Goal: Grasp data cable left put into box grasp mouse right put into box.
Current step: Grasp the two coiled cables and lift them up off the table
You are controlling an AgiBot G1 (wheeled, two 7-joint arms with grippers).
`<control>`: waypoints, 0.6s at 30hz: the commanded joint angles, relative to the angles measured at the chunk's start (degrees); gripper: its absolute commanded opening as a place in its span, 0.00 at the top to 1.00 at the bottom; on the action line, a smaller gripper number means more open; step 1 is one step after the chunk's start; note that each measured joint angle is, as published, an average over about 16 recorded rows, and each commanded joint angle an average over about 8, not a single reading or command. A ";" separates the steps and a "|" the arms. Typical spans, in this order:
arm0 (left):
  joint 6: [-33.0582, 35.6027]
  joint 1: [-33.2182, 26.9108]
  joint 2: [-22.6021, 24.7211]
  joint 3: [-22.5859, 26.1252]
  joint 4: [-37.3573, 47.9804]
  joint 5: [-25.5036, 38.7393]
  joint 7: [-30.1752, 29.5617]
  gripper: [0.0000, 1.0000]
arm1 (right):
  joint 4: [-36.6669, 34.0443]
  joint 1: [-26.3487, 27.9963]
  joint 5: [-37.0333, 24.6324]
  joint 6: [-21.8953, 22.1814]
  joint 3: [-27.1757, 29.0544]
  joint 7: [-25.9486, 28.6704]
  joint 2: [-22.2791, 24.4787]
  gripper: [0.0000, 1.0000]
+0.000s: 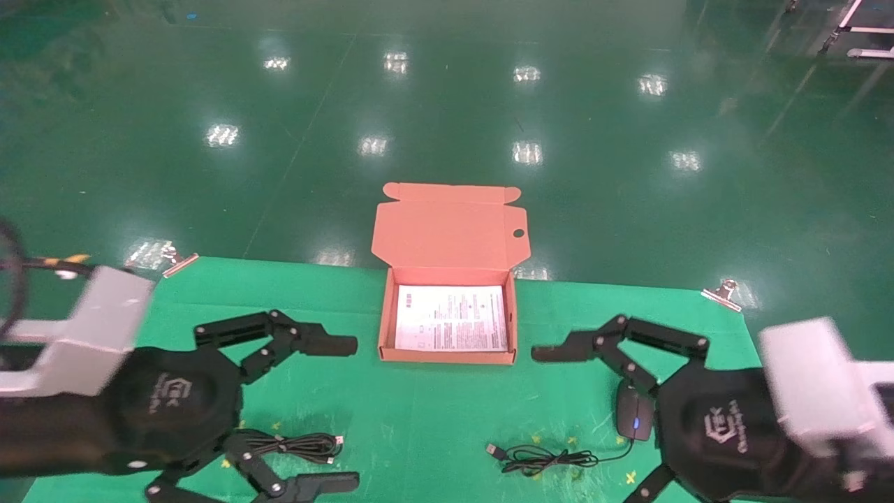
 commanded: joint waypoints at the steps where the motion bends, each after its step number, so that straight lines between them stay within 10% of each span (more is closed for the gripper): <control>1: 0.81 -2.17 0.63 1.61 0.68 2.78 -1.42 0.00 | 0.08 2.13 -3.21 -0.96 -1.09 -1.04 -0.09 0.00; 18: 1.42 -20.62 8.80 24.23 2.70 34.51 1.17 0.00 | 1.73 17.33 -37.75 0.37 -25.37 -13.90 -7.41 0.00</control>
